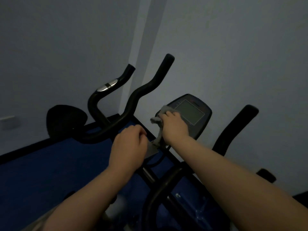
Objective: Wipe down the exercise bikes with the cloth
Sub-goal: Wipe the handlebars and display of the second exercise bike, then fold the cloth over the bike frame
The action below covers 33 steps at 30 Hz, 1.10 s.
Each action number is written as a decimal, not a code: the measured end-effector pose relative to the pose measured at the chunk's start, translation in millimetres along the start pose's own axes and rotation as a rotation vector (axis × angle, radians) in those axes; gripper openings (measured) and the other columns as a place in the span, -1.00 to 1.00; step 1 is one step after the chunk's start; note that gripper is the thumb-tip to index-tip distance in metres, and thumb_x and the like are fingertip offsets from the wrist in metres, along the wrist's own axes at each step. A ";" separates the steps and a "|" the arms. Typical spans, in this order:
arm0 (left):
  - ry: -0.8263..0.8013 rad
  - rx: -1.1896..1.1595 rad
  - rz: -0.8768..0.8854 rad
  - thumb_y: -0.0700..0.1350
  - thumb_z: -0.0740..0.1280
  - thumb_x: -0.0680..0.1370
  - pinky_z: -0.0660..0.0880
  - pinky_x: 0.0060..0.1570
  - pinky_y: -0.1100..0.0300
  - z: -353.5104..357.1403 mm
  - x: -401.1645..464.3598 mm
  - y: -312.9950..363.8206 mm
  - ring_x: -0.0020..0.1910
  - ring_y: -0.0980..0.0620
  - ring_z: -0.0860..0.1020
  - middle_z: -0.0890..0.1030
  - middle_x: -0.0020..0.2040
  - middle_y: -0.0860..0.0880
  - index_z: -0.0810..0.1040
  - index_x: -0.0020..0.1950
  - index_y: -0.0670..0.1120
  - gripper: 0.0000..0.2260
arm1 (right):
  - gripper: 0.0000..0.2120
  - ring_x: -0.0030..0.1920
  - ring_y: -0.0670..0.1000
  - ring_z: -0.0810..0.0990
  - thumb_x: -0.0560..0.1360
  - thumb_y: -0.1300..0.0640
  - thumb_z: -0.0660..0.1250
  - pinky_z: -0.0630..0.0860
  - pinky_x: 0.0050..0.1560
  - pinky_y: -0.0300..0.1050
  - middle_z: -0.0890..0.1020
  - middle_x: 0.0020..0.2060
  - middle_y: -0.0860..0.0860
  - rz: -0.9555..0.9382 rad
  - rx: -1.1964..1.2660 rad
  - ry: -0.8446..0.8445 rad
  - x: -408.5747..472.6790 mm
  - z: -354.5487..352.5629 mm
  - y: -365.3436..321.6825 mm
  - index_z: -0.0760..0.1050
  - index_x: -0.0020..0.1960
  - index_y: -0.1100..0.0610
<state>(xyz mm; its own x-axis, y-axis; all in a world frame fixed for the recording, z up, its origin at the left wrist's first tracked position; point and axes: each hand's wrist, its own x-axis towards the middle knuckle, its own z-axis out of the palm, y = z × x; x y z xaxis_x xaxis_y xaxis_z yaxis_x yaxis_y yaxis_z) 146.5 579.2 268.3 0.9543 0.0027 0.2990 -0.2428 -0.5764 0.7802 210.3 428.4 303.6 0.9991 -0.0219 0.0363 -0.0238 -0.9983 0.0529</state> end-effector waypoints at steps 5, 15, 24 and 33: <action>0.226 -0.509 -0.186 -0.25 0.23 0.54 0.40 -0.33 0.41 -12.6 -3.2 -5.7 -0.30 0.25 0.52 0.59 -0.23 0.09 0.56 -0.14 0.03 -0.79 | -0.71 0.15 0.18 0.52 0.62 0.11 0.13 0.48 0.06 -0.05 0.55 0.19 0.17 0.026 0.373 -0.269 -54.8 -12.4 -46.0 0.42 0.31 0.08; 0.126 -0.781 -0.428 -0.18 0.12 0.65 0.48 -0.18 0.47 -33.1 -82.5 -48.5 -0.02 0.15 0.59 0.60 0.02 0.03 0.56 0.09 -0.08 -0.79 | -0.63 0.37 -0.06 0.29 0.61 0.20 0.15 0.16 0.33 -0.36 0.41 0.37 -0.08 -0.219 0.560 0.035 -141.4 -4.4 -78.8 0.39 0.39 -0.02; -0.108 -0.865 -0.478 -0.02 0.19 0.61 0.48 -0.11 0.28 -66.3 -103.6 -24.8 -0.08 0.30 0.62 0.66 -0.02 0.16 0.52 0.25 0.08 -0.75 | -0.62 0.35 -0.15 0.29 0.53 0.25 0.21 0.37 0.27 -0.23 0.48 0.28 -0.13 -0.255 0.583 0.070 -195.6 1.0 -117.2 0.47 0.29 -0.04; -0.289 -0.776 -0.171 0.13 0.20 0.52 0.41 0.19 0.21 -54.2 -160.8 56.2 0.20 0.27 0.52 0.58 0.20 0.20 0.53 0.24 0.21 -0.69 | -0.42 0.31 -0.26 0.35 0.44 0.35 0.24 0.24 0.28 -0.45 0.39 0.32 -0.35 -0.210 0.778 0.230 -303.7 -20.4 -44.9 0.42 0.35 -0.12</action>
<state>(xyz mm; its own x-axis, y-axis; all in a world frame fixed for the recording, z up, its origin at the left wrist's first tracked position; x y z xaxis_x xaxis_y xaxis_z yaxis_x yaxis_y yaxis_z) -30.1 590.6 293.9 0.9703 -0.2310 0.0722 -0.0407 0.1383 0.9896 -92.8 481.0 310.6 0.9458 0.0960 0.3101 0.2775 -0.7347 -0.6191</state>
